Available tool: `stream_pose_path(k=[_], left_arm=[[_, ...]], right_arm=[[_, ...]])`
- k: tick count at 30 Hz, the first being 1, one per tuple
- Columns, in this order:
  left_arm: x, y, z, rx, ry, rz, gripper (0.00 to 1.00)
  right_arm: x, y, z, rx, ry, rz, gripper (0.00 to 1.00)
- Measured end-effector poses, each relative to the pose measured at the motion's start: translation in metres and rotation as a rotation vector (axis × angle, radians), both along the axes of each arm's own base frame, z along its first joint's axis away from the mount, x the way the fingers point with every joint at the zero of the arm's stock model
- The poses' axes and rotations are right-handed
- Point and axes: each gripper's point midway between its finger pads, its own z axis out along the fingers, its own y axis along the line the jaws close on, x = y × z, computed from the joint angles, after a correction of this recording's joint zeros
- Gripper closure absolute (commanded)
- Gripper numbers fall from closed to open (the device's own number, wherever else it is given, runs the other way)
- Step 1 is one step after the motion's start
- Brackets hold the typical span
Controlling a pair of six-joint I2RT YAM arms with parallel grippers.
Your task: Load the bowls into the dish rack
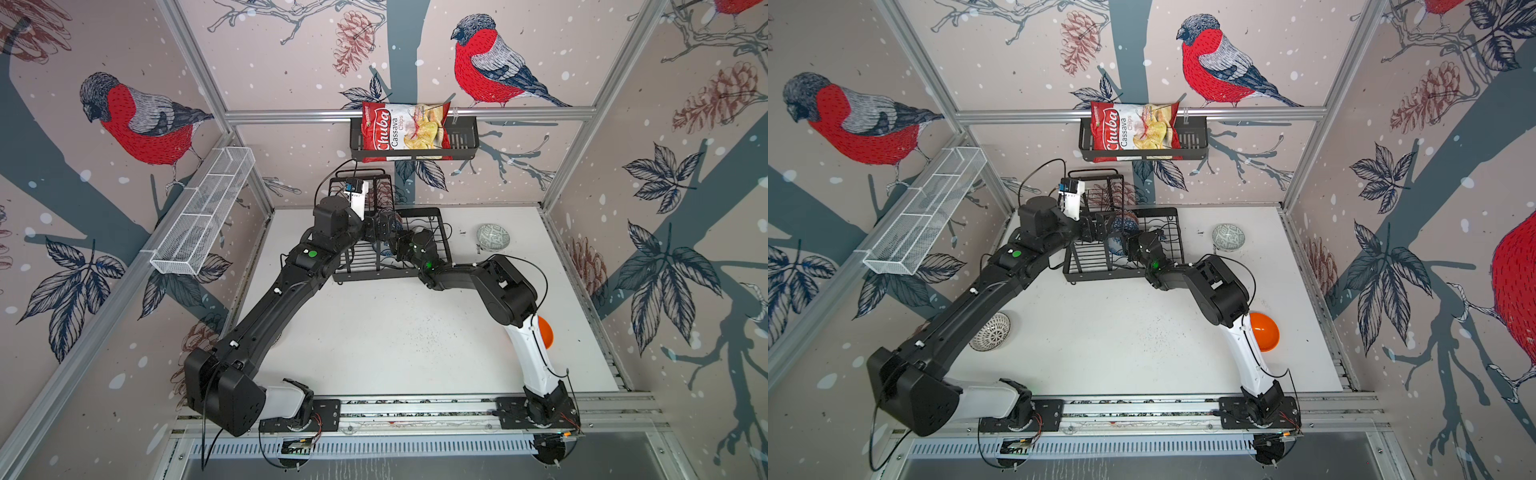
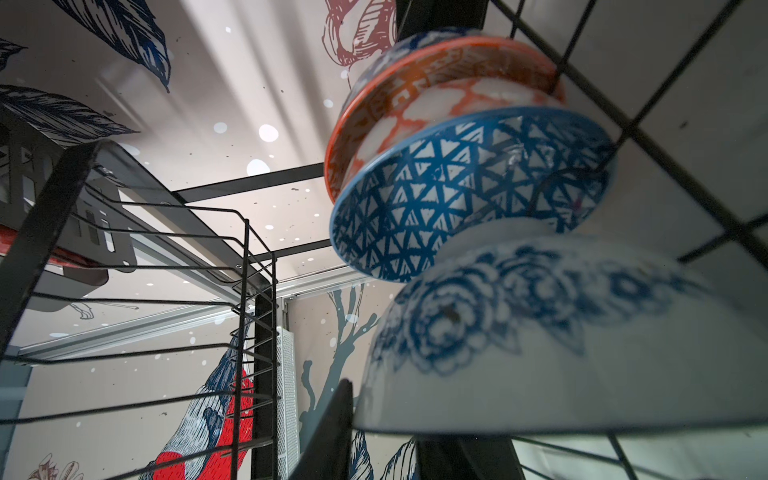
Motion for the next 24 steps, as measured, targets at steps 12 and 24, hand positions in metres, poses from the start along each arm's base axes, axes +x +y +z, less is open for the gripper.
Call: stream_pose_path(k=[12, 24], left_arm=[[0.0, 0.0, 0.0, 0.0, 0.0, 0.0, 0.02], [0.0, 0.0, 0.0, -0.001, 0.0, 0.0, 0.02]], right_arm=[[-0.005, -0.01, 0.016, -0.01, -0.021, -0.003, 0.5], [-0.015, -0.03, 0.027, -0.033, -0.035, -0.016, 0.4]])
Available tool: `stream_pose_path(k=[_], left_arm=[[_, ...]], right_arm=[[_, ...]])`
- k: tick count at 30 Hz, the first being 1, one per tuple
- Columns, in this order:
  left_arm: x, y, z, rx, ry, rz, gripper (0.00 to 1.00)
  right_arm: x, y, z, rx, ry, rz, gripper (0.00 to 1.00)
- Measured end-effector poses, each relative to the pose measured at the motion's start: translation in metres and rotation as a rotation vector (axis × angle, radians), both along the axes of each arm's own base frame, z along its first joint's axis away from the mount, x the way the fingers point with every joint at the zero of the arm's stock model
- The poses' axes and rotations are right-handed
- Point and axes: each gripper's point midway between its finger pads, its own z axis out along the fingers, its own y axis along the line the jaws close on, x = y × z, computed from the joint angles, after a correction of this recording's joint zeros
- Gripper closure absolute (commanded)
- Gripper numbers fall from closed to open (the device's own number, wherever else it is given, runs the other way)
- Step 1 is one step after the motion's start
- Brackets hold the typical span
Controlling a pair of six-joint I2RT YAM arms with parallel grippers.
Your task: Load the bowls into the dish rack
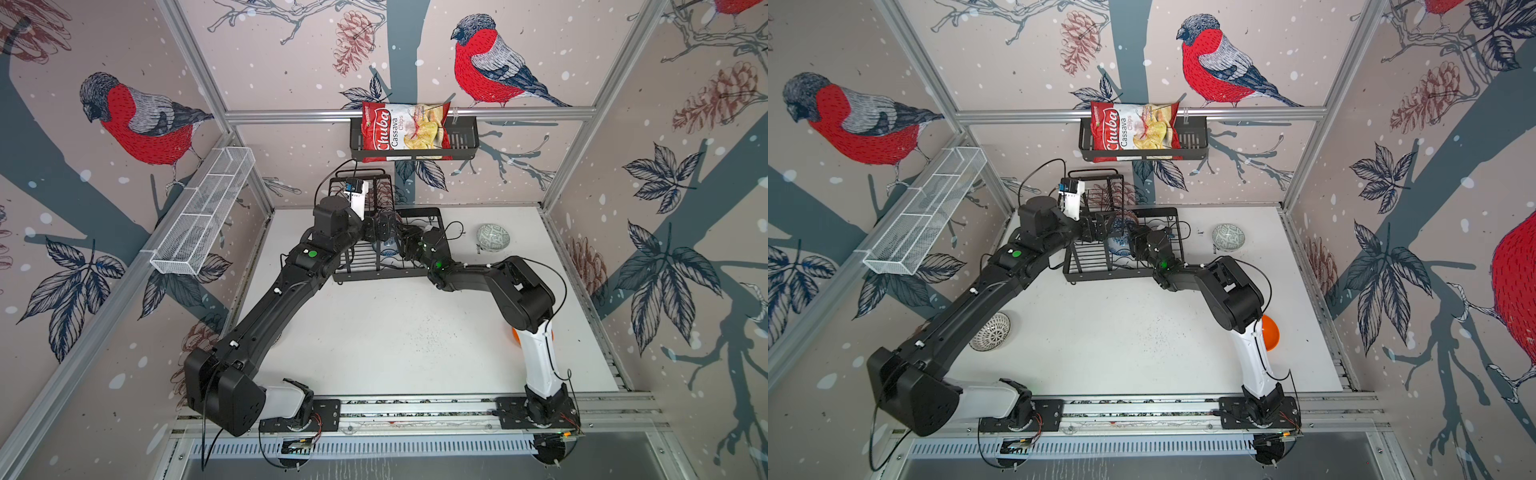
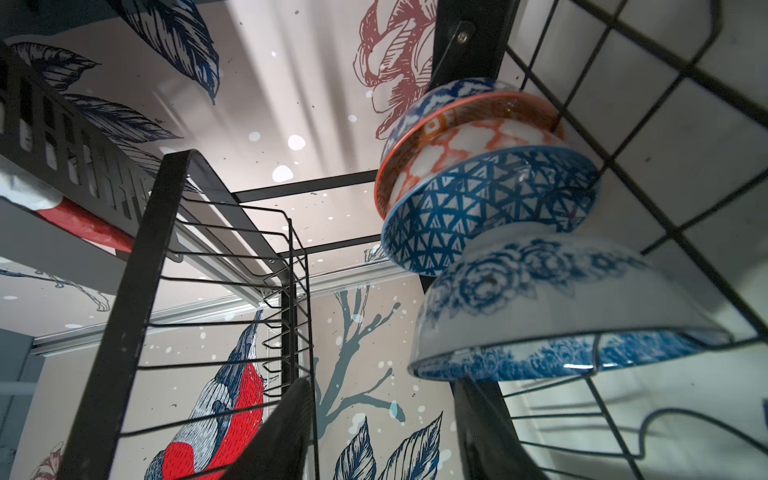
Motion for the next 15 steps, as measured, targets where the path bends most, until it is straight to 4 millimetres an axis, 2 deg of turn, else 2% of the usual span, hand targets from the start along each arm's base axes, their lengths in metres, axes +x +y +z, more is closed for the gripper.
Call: stream_pose_path(k=[8, 13, 15], left_arm=[[-0.001, 0.001, 0.001, -0.001, -0.003, 0.002, 0.02], [-0.001, 0.001, 0.001, -0.001, -0.003, 0.004, 0.02], [0.0, 0.001, 0.001, 0.0, -0.002, 0.004, 0.02]], right_arm=[[-0.009, -0.025, 0.02, -0.032, -0.04, -0.016, 0.15], [-0.014, -0.049, 0.045, -0.083, -0.097, -0.028, 0.0], [-0.013, -0.062, 0.055, -0.124, -0.126, -0.042, 0.0]])
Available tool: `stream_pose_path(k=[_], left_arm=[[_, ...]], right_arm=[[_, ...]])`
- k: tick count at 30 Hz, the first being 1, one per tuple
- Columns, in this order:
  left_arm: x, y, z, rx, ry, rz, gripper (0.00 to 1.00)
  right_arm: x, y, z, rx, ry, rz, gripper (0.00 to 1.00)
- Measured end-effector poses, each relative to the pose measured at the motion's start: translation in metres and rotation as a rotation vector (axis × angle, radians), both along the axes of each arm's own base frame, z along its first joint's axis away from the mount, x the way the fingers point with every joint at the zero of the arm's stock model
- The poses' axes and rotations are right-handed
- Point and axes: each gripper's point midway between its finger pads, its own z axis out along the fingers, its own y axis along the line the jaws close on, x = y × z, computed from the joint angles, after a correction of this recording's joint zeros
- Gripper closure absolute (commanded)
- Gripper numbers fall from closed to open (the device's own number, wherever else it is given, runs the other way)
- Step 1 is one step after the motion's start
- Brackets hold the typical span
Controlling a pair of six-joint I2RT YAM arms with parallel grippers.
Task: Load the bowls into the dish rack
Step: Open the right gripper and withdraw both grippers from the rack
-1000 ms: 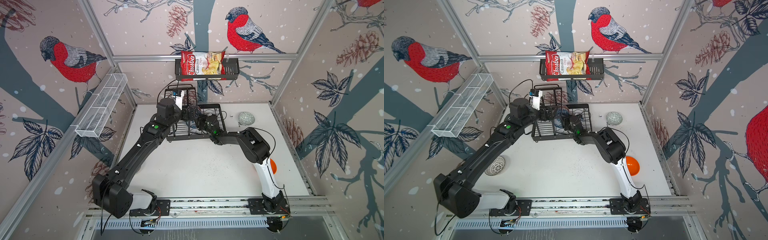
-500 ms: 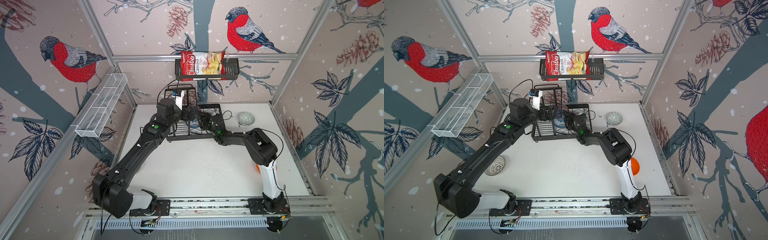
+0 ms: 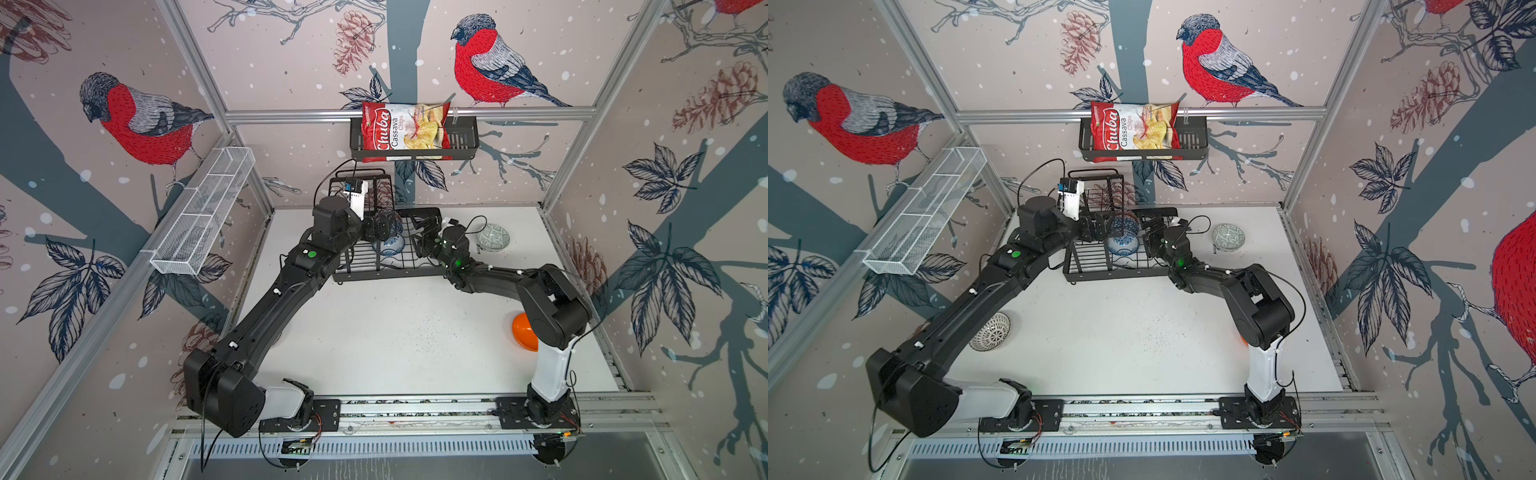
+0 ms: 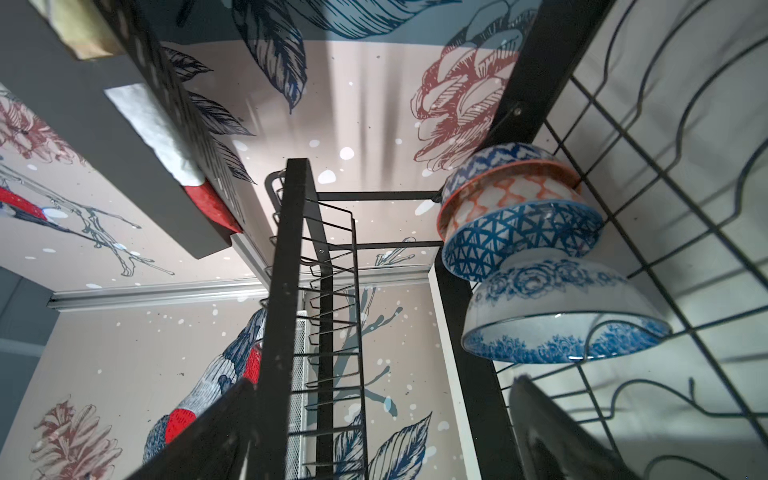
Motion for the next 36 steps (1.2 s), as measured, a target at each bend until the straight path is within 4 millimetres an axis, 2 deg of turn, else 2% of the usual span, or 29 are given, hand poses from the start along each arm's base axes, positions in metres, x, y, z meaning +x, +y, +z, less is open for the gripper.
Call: stream_pose_path(k=[5, 8, 11, 17, 20, 22, 24, 26, 28, 30, 36], left_arm=[[0.003, 0.003, -0.004, 0.012, 0.003, 0.021, 0.02], [0.003, 0.009, -0.005, 0.037, -0.01, 0.047, 0.02], [0.0, 0.021, 0.004, 0.062, -0.051, 0.092, 0.02], [-0.001, 0.049, 0.027, 0.083, -0.106, 0.225, 0.02], [-0.014, 0.071, 0.037, 0.057, -0.106, 0.303, 0.02], [-0.021, 0.089, 0.035, 0.028, -0.094, 0.355, 0.02], [-0.024, 0.111, 0.022, 0.003, -0.043, 0.412, 0.02], [-0.027, 0.14, 0.0, -0.027, 0.029, 0.482, 0.02], [-0.036, 0.171, -0.024, -0.079, 0.106, 0.558, 0.02], [-0.048, 0.198, -0.046, -0.135, 0.166, 0.641, 0.02], [-0.074, 0.237, -0.109, -0.278, 0.353, 0.795, 0.02]], right_arm=[[-0.001, -0.033, 0.02, -0.174, -0.076, -0.016, 0.0], [-0.013, -0.051, 0.024, -0.325, -0.125, -0.016, 0.0], [-0.031, -0.065, 0.025, -0.484, -0.175, -0.013, 0.0], [-0.052, -0.104, 0.028, -0.76, -0.24, -0.079, 0.0], [-0.063, -0.124, 0.031, -0.848, -0.26, -0.125, 0.0], [-0.071, -0.136, 0.03, -0.896, -0.268, -0.16, 0.0], [-0.077, -0.141, 0.027, -0.932, -0.276, -0.168, 0.0], [-0.082, -0.142, 0.023, -0.955, -0.283, -0.16, 0.0], [-0.09, -0.143, 0.02, -0.978, -0.298, -0.151, 0.0], [-0.099, -0.135, 0.021, -0.984, -0.336, -0.126, 0.0], [-0.123, -0.124, 0.018, -1.005, -0.431, -0.083, 0.0]])
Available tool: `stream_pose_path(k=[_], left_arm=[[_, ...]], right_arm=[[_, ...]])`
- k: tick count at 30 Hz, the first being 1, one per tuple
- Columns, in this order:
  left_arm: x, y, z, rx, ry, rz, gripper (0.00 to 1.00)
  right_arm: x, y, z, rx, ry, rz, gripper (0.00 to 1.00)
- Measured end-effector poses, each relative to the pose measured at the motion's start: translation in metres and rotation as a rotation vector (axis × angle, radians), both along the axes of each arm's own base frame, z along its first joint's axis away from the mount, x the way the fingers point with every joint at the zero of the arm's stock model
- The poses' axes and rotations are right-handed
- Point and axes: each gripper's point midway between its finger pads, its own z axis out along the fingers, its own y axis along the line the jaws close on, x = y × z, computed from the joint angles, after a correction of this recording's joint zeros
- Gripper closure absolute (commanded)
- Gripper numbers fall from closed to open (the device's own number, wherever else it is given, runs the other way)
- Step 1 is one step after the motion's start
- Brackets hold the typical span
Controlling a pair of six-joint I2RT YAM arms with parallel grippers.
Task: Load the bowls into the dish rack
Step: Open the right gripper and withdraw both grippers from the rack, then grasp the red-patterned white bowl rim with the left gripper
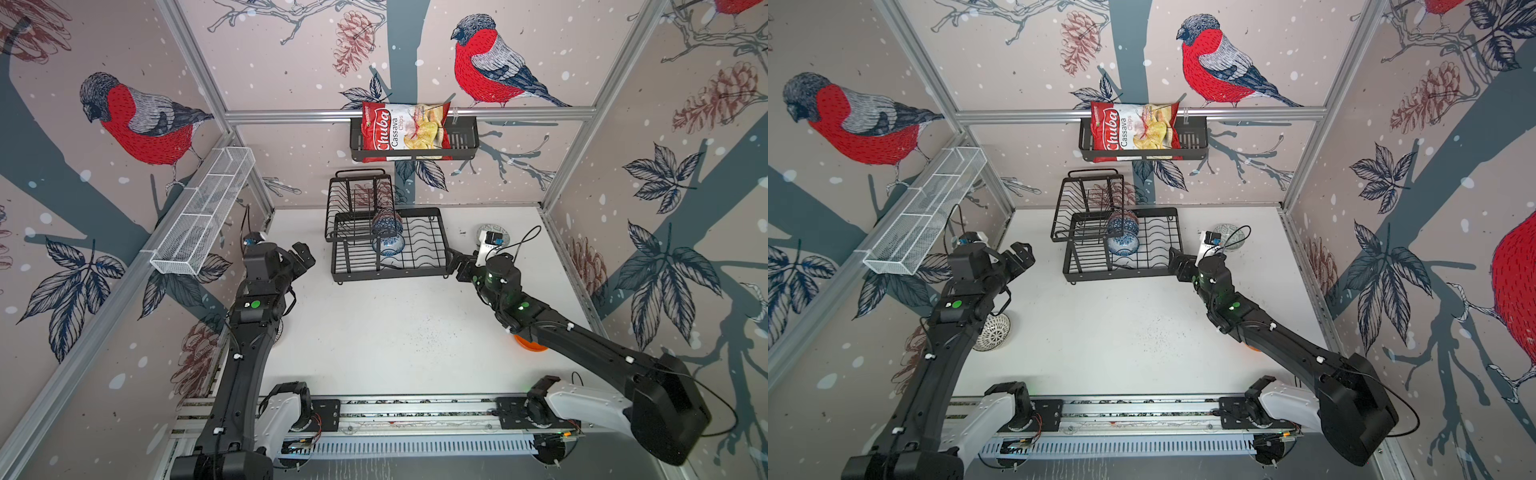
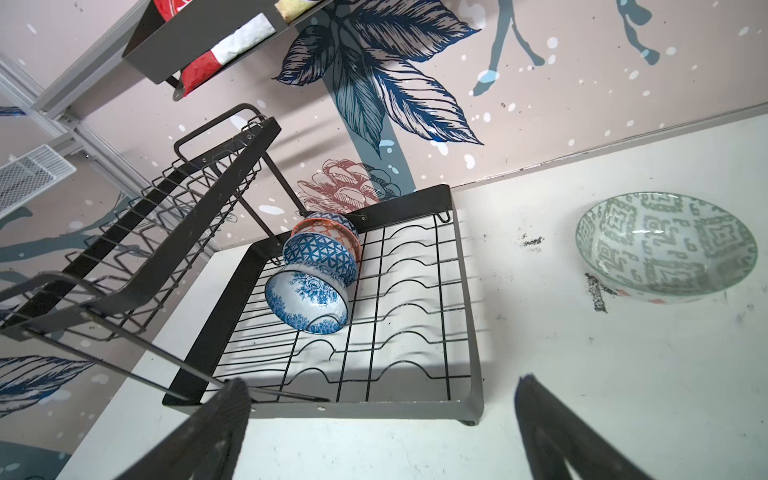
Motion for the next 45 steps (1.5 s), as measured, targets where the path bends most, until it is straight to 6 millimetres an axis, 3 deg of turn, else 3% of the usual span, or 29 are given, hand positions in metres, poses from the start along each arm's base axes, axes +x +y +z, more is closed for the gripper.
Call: stream_pose_path(k=[6, 12, 21, 29, 35, 38, 40, 45], left_arm=[[-0.02, 0.019, -0.046, -0.108, 0.188, 0.195, 0.02], [-0.042, 0.039, -0.078, -0.129, 0.304, 0.366, 0.02], [-0.063, 0.059, -0.149, -0.202, 0.5, 0.477, 0.02], [-0.059, 0.071, -0.168, -0.201, 0.568, 0.505, 0.03], [-0.061, 0.082, -0.178, -0.158, 0.609, 0.549, 0.17], [-0.062, 0.085, -0.184, -0.144, 0.623, 0.561, 0.35], [-0.063, 0.085, -0.191, -0.142, 0.638, 0.561, 0.39], [-0.063, 0.084, -0.202, -0.144, 0.656, 0.55, 0.7]], right_arm=[[-0.014, 0.008, 0.004, 0.006, -0.059, 0.062, 0.0], [-0.011, 0.017, -0.005, -0.013, -0.052, 0.087, 0.0], [-0.005, 0.018, -0.019, -0.032, -0.026, 0.08, 0.0], [-0.002, 0.018, -0.025, -0.04, -0.015, 0.075, 0.0], [0.0, 0.017, -0.027, -0.041, -0.013, 0.072, 0.0], [0.001, 0.016, -0.028, -0.039, -0.013, 0.067, 0.0], [0.001, 0.014, -0.028, -0.038, -0.014, 0.062, 0.0], [0.001, 0.013, -0.025, -0.032, -0.022, 0.059, 0.0]])
